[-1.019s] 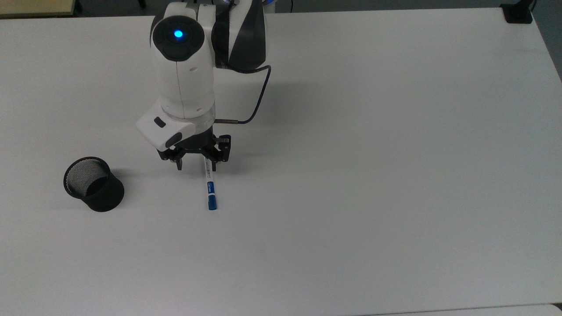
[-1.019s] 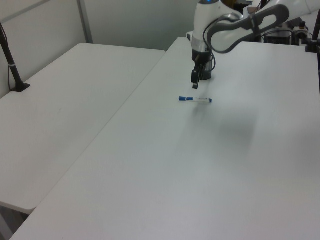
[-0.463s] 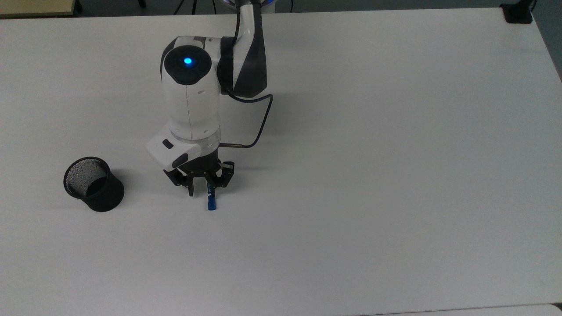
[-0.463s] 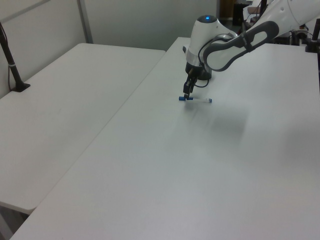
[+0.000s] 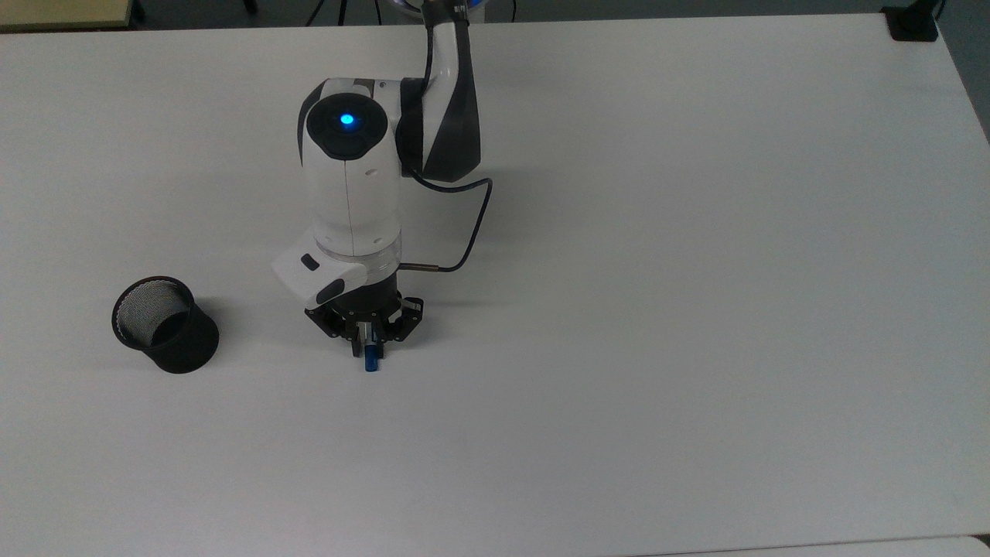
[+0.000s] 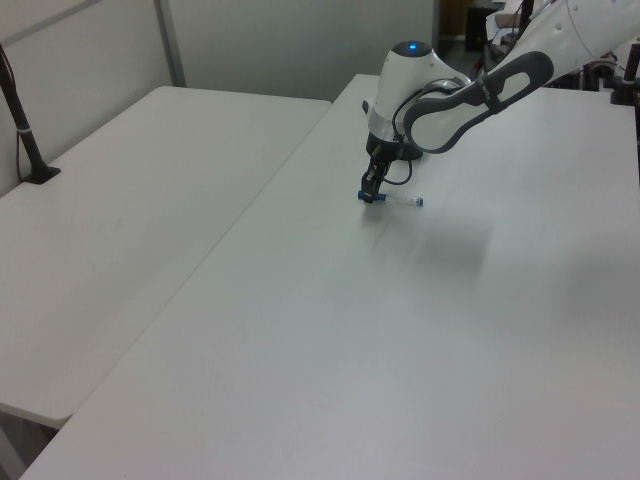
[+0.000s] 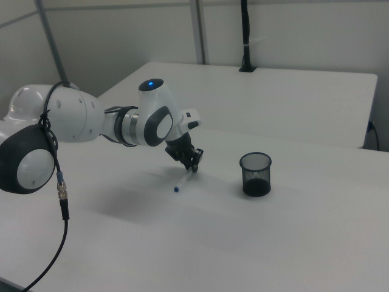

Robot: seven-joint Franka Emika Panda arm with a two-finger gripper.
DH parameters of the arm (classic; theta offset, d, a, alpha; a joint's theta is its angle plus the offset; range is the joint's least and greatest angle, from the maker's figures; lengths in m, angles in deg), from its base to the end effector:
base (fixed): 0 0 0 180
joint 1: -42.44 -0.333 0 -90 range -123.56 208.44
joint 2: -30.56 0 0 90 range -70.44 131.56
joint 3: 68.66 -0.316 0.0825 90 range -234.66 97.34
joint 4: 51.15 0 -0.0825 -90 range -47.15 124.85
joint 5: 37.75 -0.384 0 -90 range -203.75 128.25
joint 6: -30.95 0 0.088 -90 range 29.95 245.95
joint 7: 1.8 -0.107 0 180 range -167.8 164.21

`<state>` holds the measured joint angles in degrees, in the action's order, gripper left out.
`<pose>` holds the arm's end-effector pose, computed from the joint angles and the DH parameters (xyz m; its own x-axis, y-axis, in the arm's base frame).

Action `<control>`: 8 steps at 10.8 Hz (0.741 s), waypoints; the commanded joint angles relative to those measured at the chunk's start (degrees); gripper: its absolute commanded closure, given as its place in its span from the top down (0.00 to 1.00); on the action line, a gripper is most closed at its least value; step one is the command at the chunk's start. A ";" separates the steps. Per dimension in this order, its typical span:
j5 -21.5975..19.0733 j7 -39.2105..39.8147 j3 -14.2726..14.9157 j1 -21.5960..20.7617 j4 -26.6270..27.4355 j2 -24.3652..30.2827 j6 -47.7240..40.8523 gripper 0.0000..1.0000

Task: Insert the marker
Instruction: 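Lift the marker and carry it over the black mesh cup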

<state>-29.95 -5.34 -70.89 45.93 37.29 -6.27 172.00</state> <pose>0.7301 -0.0209 0.3033 0.9618 0.0092 0.2737 -0.0107 -0.9974 0.0709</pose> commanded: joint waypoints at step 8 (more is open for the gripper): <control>0.28 -3.57 0.57 6.86 -4.24 7.99 1.16 0.12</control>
<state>-29.95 -7.68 -70.53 50.37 31.12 -3.00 172.35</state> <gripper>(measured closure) 0.833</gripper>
